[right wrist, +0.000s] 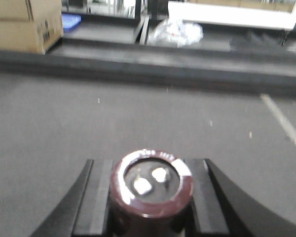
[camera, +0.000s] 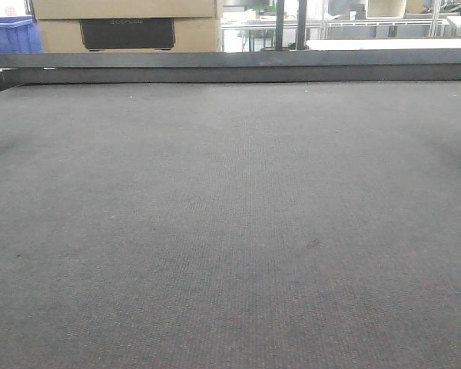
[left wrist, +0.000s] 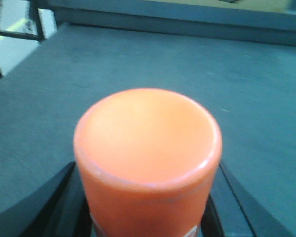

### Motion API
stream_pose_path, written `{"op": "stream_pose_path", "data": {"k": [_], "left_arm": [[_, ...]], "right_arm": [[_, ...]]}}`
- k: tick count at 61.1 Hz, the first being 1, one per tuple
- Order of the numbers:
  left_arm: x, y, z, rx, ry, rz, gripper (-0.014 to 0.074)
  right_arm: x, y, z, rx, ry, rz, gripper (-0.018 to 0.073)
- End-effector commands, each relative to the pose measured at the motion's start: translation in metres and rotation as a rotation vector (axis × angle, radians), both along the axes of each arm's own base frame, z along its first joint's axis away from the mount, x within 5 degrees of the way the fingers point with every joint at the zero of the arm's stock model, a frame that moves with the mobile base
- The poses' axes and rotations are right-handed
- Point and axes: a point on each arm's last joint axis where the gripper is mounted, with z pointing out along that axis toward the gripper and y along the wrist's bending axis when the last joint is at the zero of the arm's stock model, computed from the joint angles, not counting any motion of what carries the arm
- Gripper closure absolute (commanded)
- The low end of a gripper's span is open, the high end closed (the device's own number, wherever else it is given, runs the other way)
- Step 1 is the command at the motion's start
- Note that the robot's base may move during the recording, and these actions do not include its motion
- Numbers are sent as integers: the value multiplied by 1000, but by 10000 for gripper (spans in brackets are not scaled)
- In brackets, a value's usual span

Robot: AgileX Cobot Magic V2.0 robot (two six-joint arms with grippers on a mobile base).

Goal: Place cylindrical capacitor in blue bin on shelf

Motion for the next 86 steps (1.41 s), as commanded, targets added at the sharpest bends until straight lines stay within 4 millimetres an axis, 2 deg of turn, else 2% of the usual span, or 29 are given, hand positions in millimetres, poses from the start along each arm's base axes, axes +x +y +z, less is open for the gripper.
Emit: {"op": "stream_pose_path", "data": {"k": [1, 14, 26, 34, 45, 61, 74, 86], "left_arm": [[-22, -9, 24, 6, 43, -42, 707], [-72, -23, 63, 46, 104, -123, 707], [-116, -20, 85, 62, 184, -143, 707], [-142, -16, 96, 64, 199, -147, 707], [-169, -12, 100, 62, 178, -147, 707], [-204, -6, 95, 58, 129, -146, 707], [-225, -3, 98, 53, 69, -145, 707], [-232, -2, 102, 50, 43, -144, 707]], "right_arm": [[-4, 1, -1, -3, 45, 7, 691], [-8, 2, -14, -2, 197, 18, 691], [-15, 11, -31, -3, 286, 55, 691], [-33, 19, -46, -4, 346, 93, 691], [-62, 20, -51, 27, 348, 106, 691], [-112, 17, -33, 28, 283, 122, 691], [-167, 13, -1, 33, 36, 128, 691], [-208, 9, 21, 27, -138, 129, 691]]}}
